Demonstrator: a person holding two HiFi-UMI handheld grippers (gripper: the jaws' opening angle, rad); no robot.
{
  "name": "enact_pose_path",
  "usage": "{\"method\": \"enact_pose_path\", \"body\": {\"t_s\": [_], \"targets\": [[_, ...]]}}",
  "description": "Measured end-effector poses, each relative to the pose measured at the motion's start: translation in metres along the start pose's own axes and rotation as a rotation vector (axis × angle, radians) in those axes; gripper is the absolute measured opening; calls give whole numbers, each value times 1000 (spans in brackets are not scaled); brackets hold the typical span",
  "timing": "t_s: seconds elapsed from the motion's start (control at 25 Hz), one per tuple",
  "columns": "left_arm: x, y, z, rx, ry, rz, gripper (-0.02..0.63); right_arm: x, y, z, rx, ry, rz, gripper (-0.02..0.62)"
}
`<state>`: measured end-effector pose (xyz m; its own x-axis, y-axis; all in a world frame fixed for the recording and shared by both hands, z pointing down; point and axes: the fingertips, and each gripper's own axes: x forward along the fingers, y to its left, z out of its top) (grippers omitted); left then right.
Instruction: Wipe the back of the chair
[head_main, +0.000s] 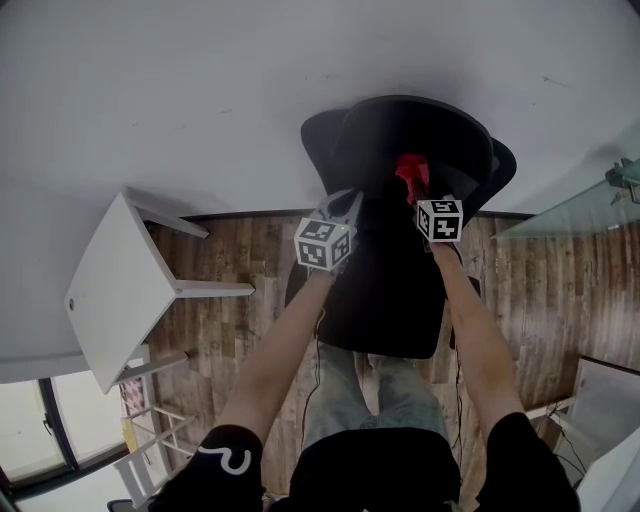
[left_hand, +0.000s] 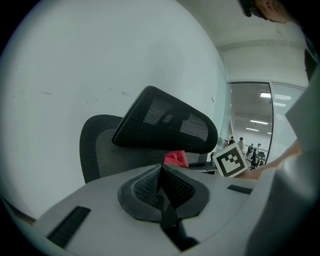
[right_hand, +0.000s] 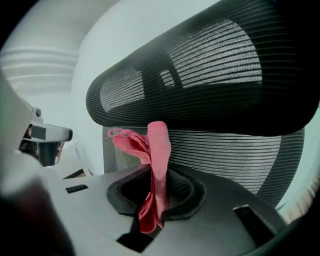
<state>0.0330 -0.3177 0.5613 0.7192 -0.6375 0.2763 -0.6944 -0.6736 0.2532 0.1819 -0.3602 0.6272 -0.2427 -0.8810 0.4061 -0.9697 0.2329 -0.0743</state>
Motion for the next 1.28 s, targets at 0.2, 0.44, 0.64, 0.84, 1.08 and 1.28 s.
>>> {"method": "enact_pose_path", "body": {"t_s": [0.2,0.44,0.64,0.84,1.08,1.28], "targets": [[9,-10,-2,7,10,-16,25,-7,-23,-3,42,-2,-37,72],[22,-17,-3,12,19,-32,25,-11,-40,-7,48,-3,-52,74],[31,-27,-3,19,28,-47,25,-15,-48,-8,46,-4,-55,74],[39,-34,-2,27,34,-62,25,-19,-58,-11,49,-2,-58,75],[51,-40,-2,31,41,-73,25,-24,-68,-11,51,-12,-65,77],[59,-52,-7,34,52,-95,25,-32,-79,-14,60,-15,-81,77]]}}
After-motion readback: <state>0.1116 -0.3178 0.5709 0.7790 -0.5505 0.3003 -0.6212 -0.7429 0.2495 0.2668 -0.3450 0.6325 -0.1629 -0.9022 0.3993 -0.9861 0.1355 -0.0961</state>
